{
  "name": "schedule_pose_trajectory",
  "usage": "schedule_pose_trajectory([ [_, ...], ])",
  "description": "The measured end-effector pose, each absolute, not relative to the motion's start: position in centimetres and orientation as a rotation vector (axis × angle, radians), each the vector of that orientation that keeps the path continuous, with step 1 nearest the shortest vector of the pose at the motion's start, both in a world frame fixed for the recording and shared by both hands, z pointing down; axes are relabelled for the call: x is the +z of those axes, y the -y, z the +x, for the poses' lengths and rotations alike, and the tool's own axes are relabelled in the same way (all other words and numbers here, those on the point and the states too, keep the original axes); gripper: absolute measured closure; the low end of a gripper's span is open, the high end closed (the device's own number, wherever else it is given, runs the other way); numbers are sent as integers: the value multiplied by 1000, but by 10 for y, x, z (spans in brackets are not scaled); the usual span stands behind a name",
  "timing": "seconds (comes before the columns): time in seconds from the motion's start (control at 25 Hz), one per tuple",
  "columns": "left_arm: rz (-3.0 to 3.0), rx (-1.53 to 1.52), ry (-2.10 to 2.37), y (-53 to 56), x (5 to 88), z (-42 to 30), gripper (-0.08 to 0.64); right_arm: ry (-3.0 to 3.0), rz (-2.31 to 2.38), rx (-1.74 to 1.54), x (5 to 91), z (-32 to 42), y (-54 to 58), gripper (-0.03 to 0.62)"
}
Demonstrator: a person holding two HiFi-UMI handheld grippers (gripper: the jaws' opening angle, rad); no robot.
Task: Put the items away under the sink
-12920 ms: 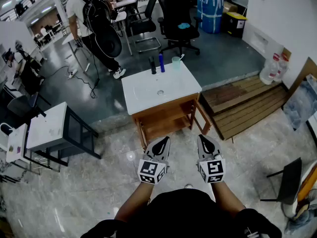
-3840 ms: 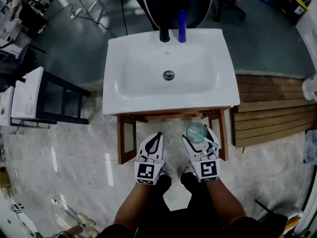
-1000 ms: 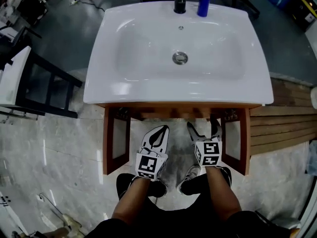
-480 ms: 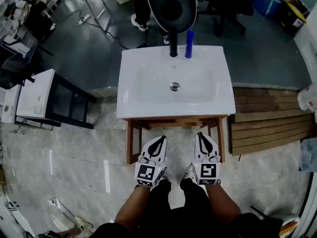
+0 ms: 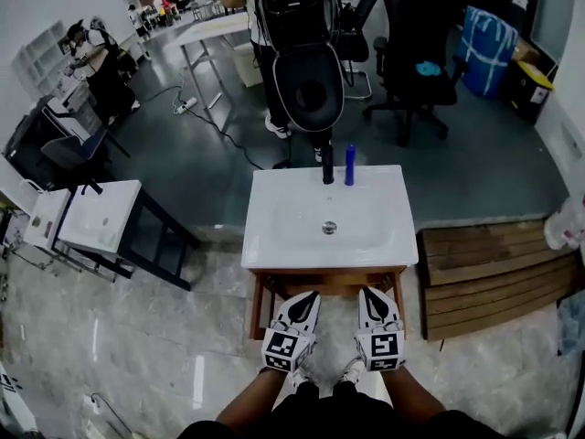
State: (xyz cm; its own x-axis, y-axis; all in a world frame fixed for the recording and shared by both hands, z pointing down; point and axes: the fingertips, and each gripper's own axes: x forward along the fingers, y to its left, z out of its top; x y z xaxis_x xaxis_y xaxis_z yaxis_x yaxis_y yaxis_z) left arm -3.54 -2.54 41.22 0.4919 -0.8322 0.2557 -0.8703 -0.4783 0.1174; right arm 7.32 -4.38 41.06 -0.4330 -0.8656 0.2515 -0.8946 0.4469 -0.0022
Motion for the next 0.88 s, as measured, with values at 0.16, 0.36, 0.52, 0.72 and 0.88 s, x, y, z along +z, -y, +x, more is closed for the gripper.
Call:
schedule_pose_trajectory([
  [0.16, 2505, 219, 1476, 26, 401, -32, 538, 2508, 1516, 157, 390, 75, 45, 572],
  [0.36, 2508, 194, 1542, 39, 382, -24, 538, 2559, 1511, 96, 368, 90, 52, 572],
  [0.52, 2475, 191, 1579, 43, 381, -14, 540, 2630, 1512, 78, 354, 101, 53, 572],
  [0.72, 2428, 147, 1613, 52, 384, 4, 540, 2645, 1499, 105, 355, 119, 64, 572],
  [0.88, 2422, 159, 1614, 63, 386, 8, 540, 2659, 1480, 100, 355, 122, 70, 572],
])
